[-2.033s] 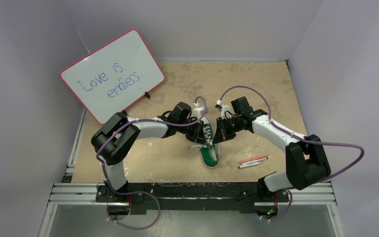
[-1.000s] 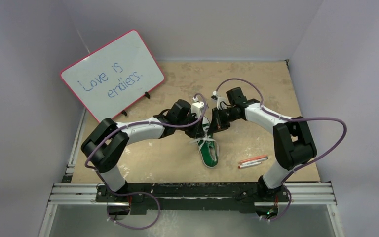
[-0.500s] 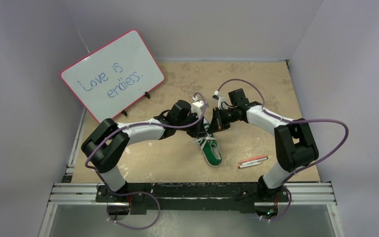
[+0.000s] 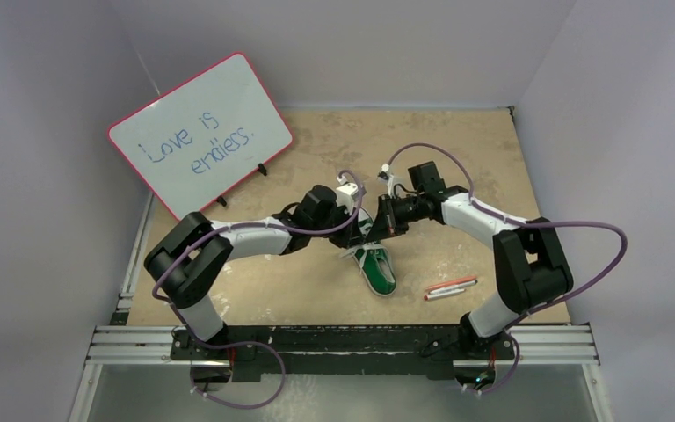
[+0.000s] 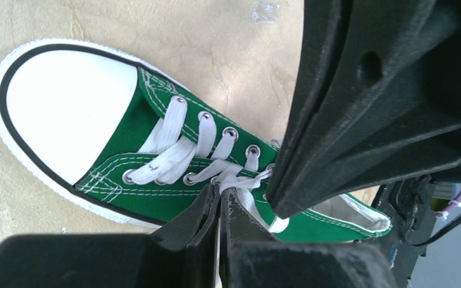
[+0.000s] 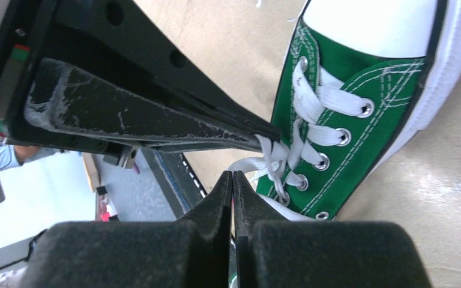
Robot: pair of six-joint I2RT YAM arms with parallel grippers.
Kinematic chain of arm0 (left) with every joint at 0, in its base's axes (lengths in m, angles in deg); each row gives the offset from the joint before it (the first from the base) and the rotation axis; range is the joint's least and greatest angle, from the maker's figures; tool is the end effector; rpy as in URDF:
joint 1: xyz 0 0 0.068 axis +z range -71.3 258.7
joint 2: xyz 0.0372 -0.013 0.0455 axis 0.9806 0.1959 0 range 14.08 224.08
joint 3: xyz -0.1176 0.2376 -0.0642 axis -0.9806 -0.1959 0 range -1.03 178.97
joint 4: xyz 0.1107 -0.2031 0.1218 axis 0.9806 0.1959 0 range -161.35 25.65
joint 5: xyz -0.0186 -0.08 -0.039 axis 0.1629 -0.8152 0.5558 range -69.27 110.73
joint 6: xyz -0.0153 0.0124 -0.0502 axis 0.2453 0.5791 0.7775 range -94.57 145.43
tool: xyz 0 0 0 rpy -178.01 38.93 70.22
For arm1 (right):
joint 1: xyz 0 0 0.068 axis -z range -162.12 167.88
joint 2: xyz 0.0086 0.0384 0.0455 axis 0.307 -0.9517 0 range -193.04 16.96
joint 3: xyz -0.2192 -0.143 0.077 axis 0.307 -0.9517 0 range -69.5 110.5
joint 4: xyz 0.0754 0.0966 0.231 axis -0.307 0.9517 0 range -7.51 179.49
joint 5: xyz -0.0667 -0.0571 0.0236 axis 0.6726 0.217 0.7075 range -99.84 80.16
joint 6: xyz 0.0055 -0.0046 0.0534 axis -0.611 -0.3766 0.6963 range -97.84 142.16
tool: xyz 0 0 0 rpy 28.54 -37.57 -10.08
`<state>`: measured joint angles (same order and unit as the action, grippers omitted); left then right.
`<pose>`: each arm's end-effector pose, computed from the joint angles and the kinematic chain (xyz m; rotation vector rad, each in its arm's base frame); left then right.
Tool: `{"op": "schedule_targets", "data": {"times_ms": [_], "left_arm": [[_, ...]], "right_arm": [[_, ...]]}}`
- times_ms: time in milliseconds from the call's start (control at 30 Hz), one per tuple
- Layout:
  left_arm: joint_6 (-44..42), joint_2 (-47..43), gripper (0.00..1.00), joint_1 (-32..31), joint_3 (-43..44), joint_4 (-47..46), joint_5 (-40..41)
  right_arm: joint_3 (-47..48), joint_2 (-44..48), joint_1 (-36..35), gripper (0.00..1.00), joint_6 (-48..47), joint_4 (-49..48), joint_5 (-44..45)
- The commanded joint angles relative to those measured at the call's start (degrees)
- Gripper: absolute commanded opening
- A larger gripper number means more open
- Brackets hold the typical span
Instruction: Tie the shoes
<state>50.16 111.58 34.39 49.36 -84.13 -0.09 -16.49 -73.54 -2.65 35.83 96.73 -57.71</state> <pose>0.2444 -0.2562 0.1761 0.6169 2.2506 -1.0466 0.2847 0.1348 0.1992 -0.5228 2.4216 1.2886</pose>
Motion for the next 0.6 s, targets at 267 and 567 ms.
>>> {"op": "schedule_targets", "data": {"times_ms": [267,567], "left_arm": [[-3.33,-3.76,0.0,-0.63,-2.98,-12.36,7.81],[-6.45,-3.79,0.0,-2.5,-5.67,-18.99,11.81]], "right_arm": [[0.47,1.52,0.89,0.07,1.78,1.27,0.34],[0.78,2.26,4.33,0.25,1.55,0.43,3.52]]}}
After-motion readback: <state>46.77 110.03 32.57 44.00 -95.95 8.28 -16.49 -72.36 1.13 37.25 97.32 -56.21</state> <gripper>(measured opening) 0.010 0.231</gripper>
